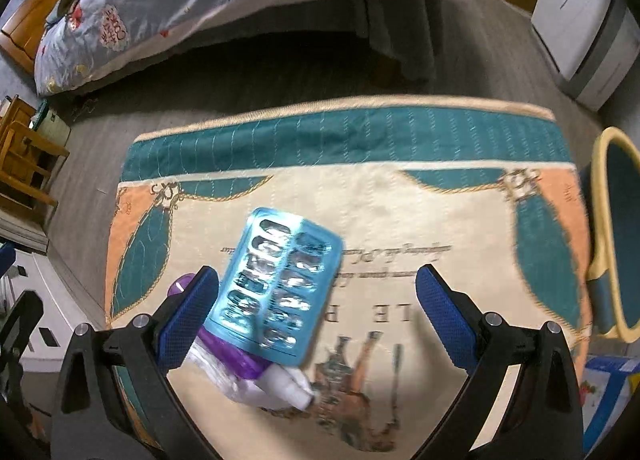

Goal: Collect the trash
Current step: 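Grasp the blue blister pack with the right tool while the left grasps a white tissue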

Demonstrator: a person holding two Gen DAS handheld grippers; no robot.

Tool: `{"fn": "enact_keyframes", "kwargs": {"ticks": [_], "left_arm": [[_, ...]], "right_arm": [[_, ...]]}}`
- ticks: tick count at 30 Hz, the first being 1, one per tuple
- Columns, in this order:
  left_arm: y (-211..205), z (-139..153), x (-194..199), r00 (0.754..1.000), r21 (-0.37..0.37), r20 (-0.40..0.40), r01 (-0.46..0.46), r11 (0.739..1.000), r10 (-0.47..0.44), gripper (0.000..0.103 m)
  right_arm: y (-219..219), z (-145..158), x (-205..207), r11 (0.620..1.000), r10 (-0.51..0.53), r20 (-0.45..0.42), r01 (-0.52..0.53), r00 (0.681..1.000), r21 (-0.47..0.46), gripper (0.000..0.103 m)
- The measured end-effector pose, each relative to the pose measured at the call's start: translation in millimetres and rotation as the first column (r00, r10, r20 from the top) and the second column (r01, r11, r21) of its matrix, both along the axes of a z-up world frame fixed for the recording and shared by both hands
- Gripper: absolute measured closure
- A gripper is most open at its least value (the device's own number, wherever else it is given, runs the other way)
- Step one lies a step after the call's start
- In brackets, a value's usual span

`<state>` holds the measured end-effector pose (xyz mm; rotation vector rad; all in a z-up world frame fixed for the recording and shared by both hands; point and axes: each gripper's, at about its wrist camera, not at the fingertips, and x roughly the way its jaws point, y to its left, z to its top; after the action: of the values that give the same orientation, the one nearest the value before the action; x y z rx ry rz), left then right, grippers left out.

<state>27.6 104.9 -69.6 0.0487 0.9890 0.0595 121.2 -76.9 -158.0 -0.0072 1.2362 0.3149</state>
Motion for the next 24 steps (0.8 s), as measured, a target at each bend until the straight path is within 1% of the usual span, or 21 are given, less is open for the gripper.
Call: {"fn": "enact_keyframes", "kwargs": {"ticks": [3,8,10,15,17,18,19,22,24], "left_arm": [[5,-2,0,1.000,0.003,-0.007,-0.003,1.000,0.003,0.007],[10,-3,0,1.000,0.004,-0.007,-0.006,1.000,0.006,0.007],[10,-3,0,1.000,0.013,-0.008,0.001,1.000,-0.001,0.007],[14,-7,-2,1.000,0.034,-0.022,0.004,0.999,-0.003,0.007],[16,-7,-2,1.000,0.025,-0.025,0.000,1.000,0.001,0.007],[16,-7,-2,1.000,0.022,-0.025,0.000,1.000,0.000,0.007],[15,-6,-2,1.000,0.018,-0.023,0.001,1.000,0.000,0.007],[9,-2,0,1.000,0.010,-0.014,0.011,1.000,-0.011,0.007],[2,0,1,1.000,0.012,-0.010,0.028,1.000,-0.028,0.007]], "right_arm": [[10,-13,2,1.000,-0.009,-0.030,0.009,1.000,0.001,0.006],[21,-27,6,0.999,-0.036,-0.080,0.039,0.996,0.037,0.006],[25,-31,6,0.999,-0.035,-0.087,0.037,0.996,0.023,0.006],[34,-41,5,0.998,-0.016,-0.093,0.010,0.996,-0.063,0.007],[34,-39,4,0.998,-0.004,-0.093,-0.003,0.996,-0.069,0.014],[32,-38,3,0.998,0.000,-0.100,-0.007,0.995,-0.065,0.024],[30,-37,3,0.998,0.005,-0.109,-0.011,0.994,-0.058,0.029],[19,-34,0,0.999,0.011,-0.125,-0.015,0.992,-0.031,0.033],[10,-28,-1,1.000,0.002,-0.124,-0.004,0.992,-0.017,0.034]]}}
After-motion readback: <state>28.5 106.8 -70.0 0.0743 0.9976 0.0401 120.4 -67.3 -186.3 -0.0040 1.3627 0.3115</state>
